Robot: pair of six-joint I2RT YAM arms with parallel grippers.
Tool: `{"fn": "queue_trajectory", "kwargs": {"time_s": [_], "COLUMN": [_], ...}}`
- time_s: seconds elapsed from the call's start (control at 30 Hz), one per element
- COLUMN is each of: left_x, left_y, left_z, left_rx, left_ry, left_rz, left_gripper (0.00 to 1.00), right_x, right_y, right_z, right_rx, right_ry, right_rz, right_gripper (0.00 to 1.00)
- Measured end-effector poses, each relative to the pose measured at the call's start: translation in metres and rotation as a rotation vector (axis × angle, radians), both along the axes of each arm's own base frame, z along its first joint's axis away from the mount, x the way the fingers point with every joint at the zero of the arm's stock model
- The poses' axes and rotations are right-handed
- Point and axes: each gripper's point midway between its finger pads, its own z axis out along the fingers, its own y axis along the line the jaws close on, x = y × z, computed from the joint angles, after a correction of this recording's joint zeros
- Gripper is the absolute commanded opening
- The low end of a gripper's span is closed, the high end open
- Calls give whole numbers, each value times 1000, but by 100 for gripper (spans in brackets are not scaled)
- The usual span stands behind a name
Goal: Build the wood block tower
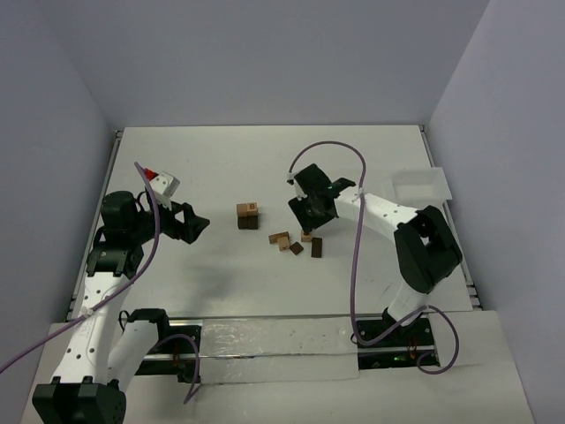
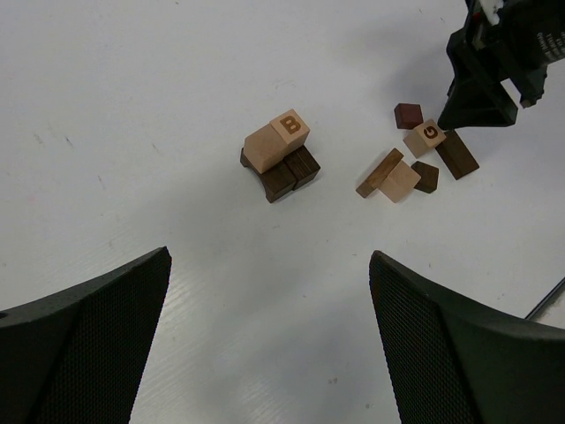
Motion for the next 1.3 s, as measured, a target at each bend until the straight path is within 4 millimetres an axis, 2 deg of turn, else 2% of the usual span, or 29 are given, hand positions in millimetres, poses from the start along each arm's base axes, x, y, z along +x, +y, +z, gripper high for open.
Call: {"fn": "queue_trajectory", "kwargs": {"time_s": [0.17, 0.37, 0.6, 0.8, 0.87, 0.93, 1.0, 1.1, 1.17, 1.3], "left_x": [0, 0, -1, -1, -1, -1, -1, -1, -1, -1], "left_y": [0, 0, 0, 0, 0, 0, 0, 0, 0, 0], "left_z": [0, 1, 1, 0, 1, 1, 0, 0, 0, 0], "left_rx": [0, 0, 3, 3, 3, 3, 3, 3, 3, 3], "left_ry": [0, -4, -6, -6, -6, -6, -6, -5, -4, -5], "left_rz": [0, 0, -1, -1, -1, -1, 0, -1, -1, -1], "left_gripper": [99, 99, 99, 99, 99, 99, 99, 99, 99, 99], "right_x": [-4, -9, -13, -14, -15, -15, -15, -14, -13, -10], "right_y": [1, 8, 10, 12, 12, 12, 11, 10, 10, 11], "right_z": [-16, -25, -40, -43, -43, -43, -43, -43, -43, -41], "right_rx": [-11, 20, 16, 20, 23, 23, 21, 15, 12, 12], "right_ry": [50, 100, 144, 156, 158, 159, 158, 153, 151, 139], "right_rz": [1, -15, -25, -20, -19, -19, -24, -25, -24, -22], "right_gripper": [60, 58, 45, 43, 47, 64, 75, 75, 72, 56]}}
